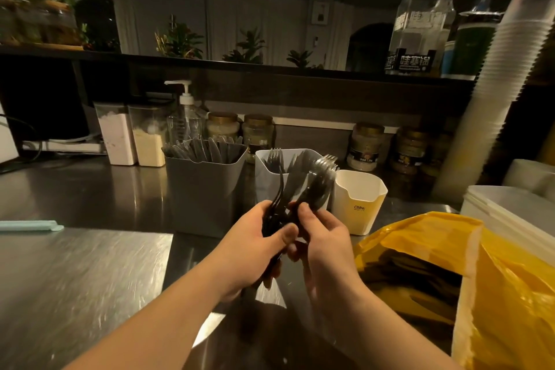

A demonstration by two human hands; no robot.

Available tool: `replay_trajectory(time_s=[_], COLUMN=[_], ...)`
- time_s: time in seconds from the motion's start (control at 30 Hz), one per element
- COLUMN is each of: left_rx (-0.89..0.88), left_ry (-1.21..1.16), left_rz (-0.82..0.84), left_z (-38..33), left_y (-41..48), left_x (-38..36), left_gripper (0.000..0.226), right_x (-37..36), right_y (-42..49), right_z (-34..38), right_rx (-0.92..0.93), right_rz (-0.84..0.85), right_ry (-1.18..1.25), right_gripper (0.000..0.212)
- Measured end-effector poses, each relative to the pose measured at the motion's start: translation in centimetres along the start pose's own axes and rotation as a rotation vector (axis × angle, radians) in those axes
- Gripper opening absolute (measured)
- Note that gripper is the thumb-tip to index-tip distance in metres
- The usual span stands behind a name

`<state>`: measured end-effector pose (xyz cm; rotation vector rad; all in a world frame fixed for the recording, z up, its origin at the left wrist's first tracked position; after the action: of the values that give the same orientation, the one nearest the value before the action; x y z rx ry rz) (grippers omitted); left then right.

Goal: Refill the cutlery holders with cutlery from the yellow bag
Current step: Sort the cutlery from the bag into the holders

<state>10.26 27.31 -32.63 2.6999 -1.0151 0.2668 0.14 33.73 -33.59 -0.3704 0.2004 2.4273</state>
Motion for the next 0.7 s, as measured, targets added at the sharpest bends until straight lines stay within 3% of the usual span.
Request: replay_trajectory(time_s=[0.17,0.27,0.5,0.6,0.7], left_rx=[0.032,0.053,-0.038,-0.044,0.02], left_ry=[-0.055,-0.119,-0.056,-0.13,-0.354], left_rz=[-0.059,-0.083,-0.39,-0.383,-0.242], left_z=[0.4,0.7,0.7,0.4,0.5], left_y=[0.1,0.2,0.6,0.6,0.6], left_x=[0.4,0.7,4.5,4.6,3.6], left_gripper=[0.02,0.02,0.014,0.019,0.02], right_x=[0.3,0.8,3.2,2.4,0.2], right_y=[0.4,0.8,2.0,3.8,5.4], right_z=[-0.1,1.1,8.3,12.3,14.8], right_rx=[-0.045,0.049,0.314,0.439,0.511], right_rz=[-0.016,-0.029,-0.153,-0.165,-0.149], right_ry=[0.033,-0.052,-0.025,-0.073,-0.211], right_gripper=[0.024,0.022,0.018,0.016,0.016])
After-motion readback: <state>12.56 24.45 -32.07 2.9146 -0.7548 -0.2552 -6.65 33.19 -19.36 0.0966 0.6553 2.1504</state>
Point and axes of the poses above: each hand's wrist, its own y-axis towards the middle knuckle, its own x-axis out of the back of the hand, z = x × y, the point moved 9 cm from there along y, towards the middle knuckle, and after that the axes turned 1 degree about y, right-handed, at the moved point
